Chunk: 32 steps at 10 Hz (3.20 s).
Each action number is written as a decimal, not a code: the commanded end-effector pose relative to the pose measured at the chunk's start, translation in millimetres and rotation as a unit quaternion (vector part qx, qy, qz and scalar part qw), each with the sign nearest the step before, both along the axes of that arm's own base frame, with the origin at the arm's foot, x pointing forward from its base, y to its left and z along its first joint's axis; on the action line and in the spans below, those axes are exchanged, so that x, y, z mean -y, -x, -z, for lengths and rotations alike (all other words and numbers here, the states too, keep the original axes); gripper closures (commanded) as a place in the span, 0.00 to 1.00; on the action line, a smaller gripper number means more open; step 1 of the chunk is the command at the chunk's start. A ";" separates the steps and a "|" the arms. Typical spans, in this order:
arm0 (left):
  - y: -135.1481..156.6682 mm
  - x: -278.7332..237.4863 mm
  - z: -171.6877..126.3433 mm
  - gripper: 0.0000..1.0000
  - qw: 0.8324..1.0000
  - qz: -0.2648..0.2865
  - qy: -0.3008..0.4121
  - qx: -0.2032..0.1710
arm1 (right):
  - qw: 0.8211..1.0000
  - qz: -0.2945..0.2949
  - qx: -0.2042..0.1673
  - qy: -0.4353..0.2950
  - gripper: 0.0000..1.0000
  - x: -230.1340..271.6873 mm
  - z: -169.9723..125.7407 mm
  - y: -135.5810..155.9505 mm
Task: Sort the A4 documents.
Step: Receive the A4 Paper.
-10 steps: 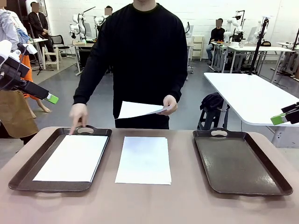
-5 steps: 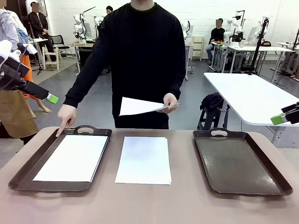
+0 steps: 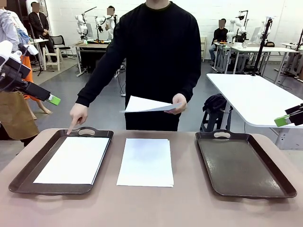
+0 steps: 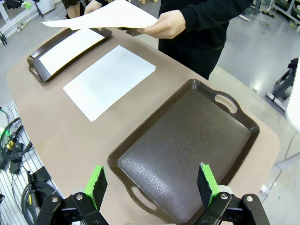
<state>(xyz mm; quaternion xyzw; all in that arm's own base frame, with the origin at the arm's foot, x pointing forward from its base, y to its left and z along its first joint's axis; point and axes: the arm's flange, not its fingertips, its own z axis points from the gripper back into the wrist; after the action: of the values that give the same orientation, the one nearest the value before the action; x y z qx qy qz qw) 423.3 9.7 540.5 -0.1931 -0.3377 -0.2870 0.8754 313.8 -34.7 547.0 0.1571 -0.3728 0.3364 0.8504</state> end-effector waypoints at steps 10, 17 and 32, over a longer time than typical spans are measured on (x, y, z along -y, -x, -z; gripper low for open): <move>-154.0 113.1 66.1 0.00 0.923 0.029 0.265 -0.278 | 1.000 -0.004 -0.001 -0.003 0.00 -1.0 1.2 -0.9; -161.4 156.2 103.1 0.00 0.858 0.061 0.342 -0.379 | 1.000 -0.004 -0.001 -0.003 0.00 -1.0 1.2 -0.9; -157.3 172.0 149.1 0.25 0.751 -0.001 0.462 -0.472 | 1.000 -0.004 -0.001 -0.003 0.00 -1.0 1.2 -0.9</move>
<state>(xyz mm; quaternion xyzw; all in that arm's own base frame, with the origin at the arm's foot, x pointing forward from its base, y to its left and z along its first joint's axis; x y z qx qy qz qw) 584.3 -159.8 388.0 -0.6762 0.0357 0.0240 0.7355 313.7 -34.4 547.2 0.1567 -0.3728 0.3367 0.8503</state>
